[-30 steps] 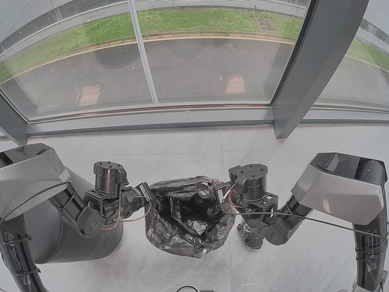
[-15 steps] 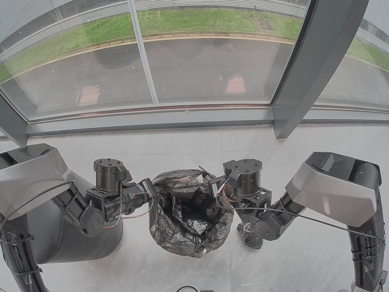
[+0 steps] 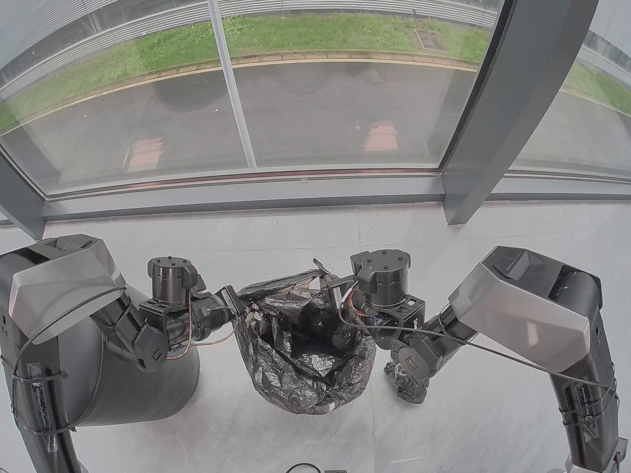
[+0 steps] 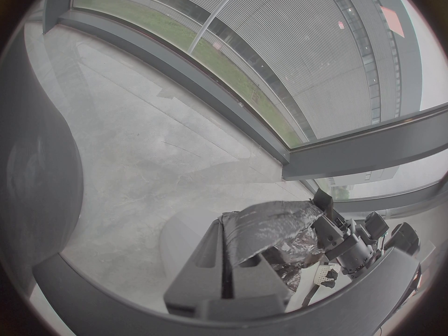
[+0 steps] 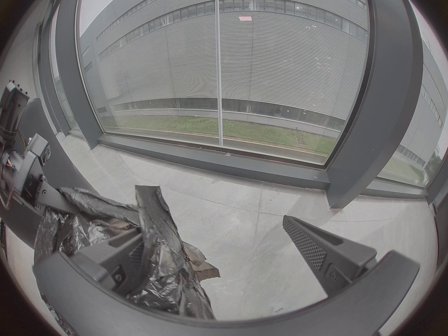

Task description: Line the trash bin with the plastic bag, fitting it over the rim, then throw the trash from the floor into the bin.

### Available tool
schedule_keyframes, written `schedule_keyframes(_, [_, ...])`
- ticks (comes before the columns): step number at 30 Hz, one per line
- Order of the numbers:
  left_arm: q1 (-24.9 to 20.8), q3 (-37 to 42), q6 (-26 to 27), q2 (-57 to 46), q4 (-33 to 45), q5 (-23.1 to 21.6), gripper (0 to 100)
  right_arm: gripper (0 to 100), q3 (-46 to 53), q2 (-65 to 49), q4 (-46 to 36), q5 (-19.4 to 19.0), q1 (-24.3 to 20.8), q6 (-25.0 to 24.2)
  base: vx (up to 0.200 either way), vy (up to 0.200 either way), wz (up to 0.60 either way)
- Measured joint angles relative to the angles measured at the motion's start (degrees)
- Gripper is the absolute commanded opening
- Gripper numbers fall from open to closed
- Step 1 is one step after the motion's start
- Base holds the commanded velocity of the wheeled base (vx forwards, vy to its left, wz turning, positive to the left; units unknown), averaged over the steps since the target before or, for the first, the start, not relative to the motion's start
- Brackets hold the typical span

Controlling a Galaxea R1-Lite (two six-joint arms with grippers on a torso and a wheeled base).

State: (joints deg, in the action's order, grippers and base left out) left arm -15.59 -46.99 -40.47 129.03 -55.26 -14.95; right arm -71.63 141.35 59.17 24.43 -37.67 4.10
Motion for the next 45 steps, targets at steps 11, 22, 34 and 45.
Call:
schedule_keyframes(11, [0.85, -1.66, 0.02, 2.21, 0.00, -1.67, 0, 100, -4.17, 1.84, -2.55, 0.00, 0.22, 0.00, 0.000, 0.000, 0.00])
schedule_keyframes(22, [0.72, -3.04, 0.02, 3.75, -0.02, -1.74, 0, 100, -6.40, 3.77, -2.71, 0.01, 0.51, -0.05, 0.000, 0.000, 0.00])
schedule_keyframes(34, [0.38, -3.69, 0.76, 5.68, 0.02, -1.67, 0, 100, -6.51, 4.11, -2.60, 0.01, 0.52, -0.09, 0.000, 0.000, 0.00])
schedule_keyframes(45, [0.38, -3.88, 0.79, 6.36, 0.99, -1.72, 0, 100, -6.45, 4.13, -2.28, 0.09, 0.51, -0.35, 0.000, 0.000, 0.00])
